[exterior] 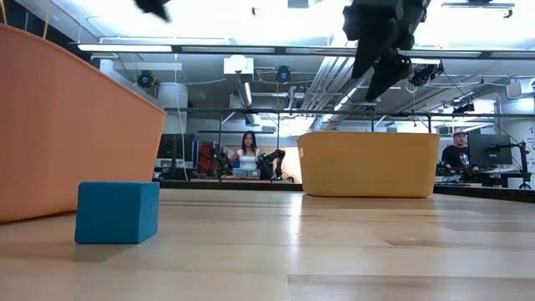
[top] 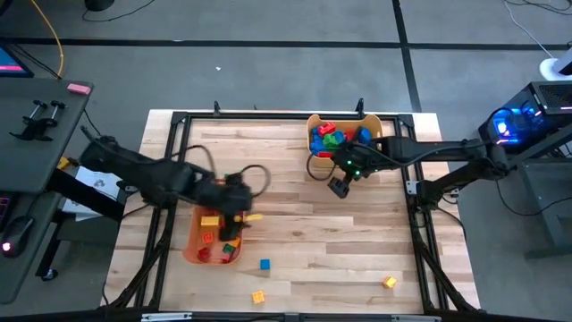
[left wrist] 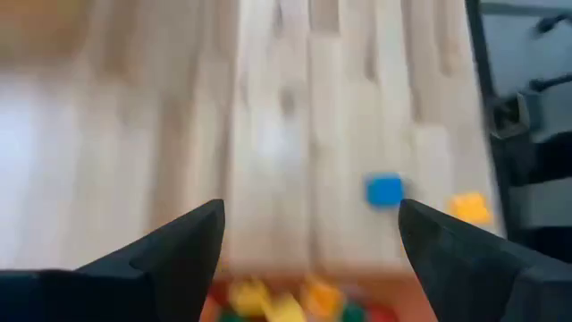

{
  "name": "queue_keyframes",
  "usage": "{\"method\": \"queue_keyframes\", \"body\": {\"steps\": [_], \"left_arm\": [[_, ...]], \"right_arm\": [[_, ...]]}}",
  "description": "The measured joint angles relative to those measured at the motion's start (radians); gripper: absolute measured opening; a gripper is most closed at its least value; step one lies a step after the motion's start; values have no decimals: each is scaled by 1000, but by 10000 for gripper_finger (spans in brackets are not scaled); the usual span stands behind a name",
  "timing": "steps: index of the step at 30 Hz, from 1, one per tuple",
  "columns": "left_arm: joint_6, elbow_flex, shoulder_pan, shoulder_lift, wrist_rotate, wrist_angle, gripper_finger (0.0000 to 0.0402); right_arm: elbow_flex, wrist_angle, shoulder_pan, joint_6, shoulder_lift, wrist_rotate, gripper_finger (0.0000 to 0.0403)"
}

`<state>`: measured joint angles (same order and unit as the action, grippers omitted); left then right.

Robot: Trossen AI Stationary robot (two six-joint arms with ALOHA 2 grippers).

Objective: Sort blocks by size
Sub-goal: Put the blue block into the orange bin

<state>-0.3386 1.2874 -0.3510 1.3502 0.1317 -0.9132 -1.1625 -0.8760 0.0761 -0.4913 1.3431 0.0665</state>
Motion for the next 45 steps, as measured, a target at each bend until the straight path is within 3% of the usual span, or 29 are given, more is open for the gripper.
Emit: {"method": "queue_keyframes", "body": {"steps": [3, 7, 15, 19, 24, 30, 35, 39, 45], "left_arm": [[128, 146, 32, 129, 30, -21, 319], [131, 277, 22, 287, 61, -97, 319], [-56, 244, -104, 448, -53, 88, 319], [-128, 233, -152, 506, -49, 110, 319], [-126, 231, -164, 601, -54, 46, 319], [-177, 232, -111, 664, -129, 84, 319], [-234, 233, -75, 664, -177, 97, 319], [-242, 233, -64, 665, -225, 95, 319], [-202, 233, -62, 667, -172, 99, 319]], "right_arm": [[0, -13, -5, 40, -10, 41, 389], [0, -38, -5, 81, -8, 56, 389], [0, -76, -12, 155, -6, 15, 389], [-1, -78, -51, 151, -7, -36, 389], [-1, -48, -170, 34, -8, -46, 389], [-2, -29, -363, -259, -8, 86, 389], [-2, -46, -494, -404, -8, 145, 389], [-2, -74, -553, -504, -8, 206, 389], [-2, -85, -576, -555, -8, 238, 389]]}}
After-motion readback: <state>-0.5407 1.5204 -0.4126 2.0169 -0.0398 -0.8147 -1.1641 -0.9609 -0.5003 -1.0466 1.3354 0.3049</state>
